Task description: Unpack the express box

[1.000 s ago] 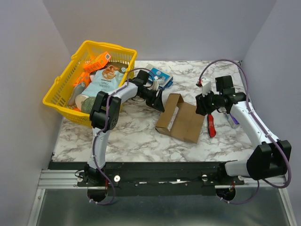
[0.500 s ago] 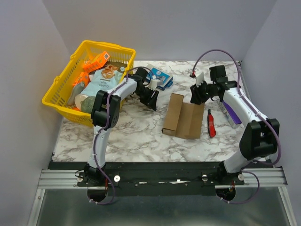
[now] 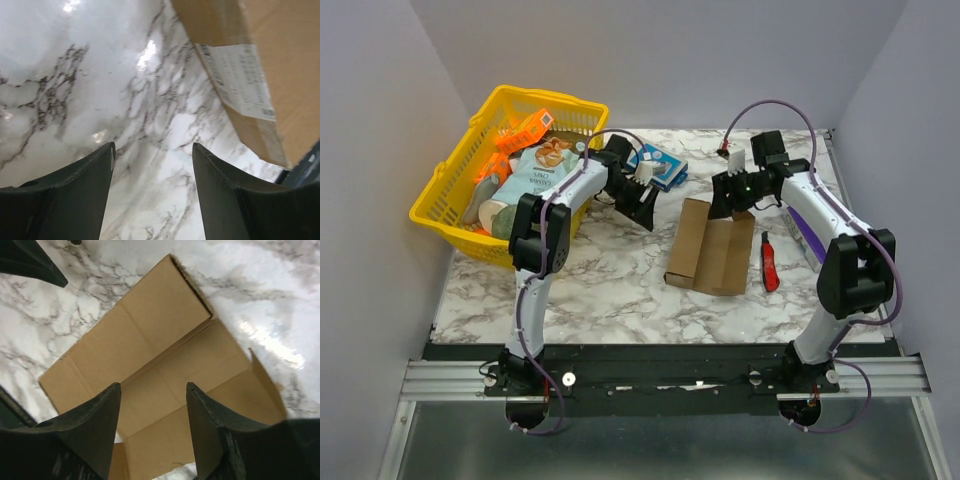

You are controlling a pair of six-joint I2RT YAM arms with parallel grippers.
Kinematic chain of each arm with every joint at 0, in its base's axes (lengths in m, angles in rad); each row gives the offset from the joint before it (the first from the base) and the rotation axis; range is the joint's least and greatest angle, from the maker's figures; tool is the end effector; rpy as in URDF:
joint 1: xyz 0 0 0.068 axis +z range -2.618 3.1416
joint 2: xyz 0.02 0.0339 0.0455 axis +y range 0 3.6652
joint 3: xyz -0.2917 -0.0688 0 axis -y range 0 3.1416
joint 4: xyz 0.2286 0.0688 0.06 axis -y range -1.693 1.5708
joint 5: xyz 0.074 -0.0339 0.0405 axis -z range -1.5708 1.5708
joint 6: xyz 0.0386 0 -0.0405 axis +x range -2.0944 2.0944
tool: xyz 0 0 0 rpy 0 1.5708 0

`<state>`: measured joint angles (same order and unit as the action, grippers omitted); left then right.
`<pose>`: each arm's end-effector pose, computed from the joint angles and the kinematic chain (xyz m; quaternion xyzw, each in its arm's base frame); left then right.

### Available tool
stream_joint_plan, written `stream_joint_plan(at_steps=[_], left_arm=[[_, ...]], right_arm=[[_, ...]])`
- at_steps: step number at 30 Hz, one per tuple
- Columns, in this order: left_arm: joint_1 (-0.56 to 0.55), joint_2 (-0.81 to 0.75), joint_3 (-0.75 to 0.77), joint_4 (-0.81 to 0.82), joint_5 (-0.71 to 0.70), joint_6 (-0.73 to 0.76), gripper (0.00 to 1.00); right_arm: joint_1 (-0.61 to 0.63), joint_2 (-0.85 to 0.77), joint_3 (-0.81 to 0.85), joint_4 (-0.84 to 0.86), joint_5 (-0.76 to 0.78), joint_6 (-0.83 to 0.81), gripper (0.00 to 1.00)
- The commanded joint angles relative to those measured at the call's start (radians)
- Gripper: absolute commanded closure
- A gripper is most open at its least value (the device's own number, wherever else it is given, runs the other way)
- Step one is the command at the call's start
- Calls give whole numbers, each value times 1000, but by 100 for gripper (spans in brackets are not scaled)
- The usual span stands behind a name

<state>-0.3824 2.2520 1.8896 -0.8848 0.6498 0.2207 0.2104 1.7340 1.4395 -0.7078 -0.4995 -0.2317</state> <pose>0.4292 -0.1978 0.2159 0.3269 0.8778 -0.3263 0.1267 0.3498 0.0936 0.3015 -0.2716 0.8923 0.2343 0.2742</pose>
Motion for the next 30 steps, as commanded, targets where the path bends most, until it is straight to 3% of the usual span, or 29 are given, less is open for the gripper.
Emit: stream_joint_plan(at_steps=[1,11,16,19,20,22,23,25,30], left_arm=[[8,-112,39,-42,160,-17,28],[8,-223,-41,-43,205,-26,28],[2,-278,-90,-48,205,-27,28],[-3,-296,-95,-72,202,-9,28],[-3,-298,-95,-77,198,-9,28],[-1,-302,-98,-79,189,-9,28],[-1,-304,-98,-77,189,-9,28],[-1,-307,-95,-66,189,-18,28],[0,-321,-73,-36,205,-34,27]], right_arm=[[4,51,4,-76,-132,166,34],[17,188,-28,-53,-252,299,33],[18,242,7,-6,-354,374,40],[21,260,-1,30,-399,423,55],[24,262,-2,34,-412,428,68],[26,262,-4,36,-421,425,83],[26,260,-1,36,-418,419,100],[26,233,18,-4,-398,361,99],[46,203,258,-209,-217,100,99]])
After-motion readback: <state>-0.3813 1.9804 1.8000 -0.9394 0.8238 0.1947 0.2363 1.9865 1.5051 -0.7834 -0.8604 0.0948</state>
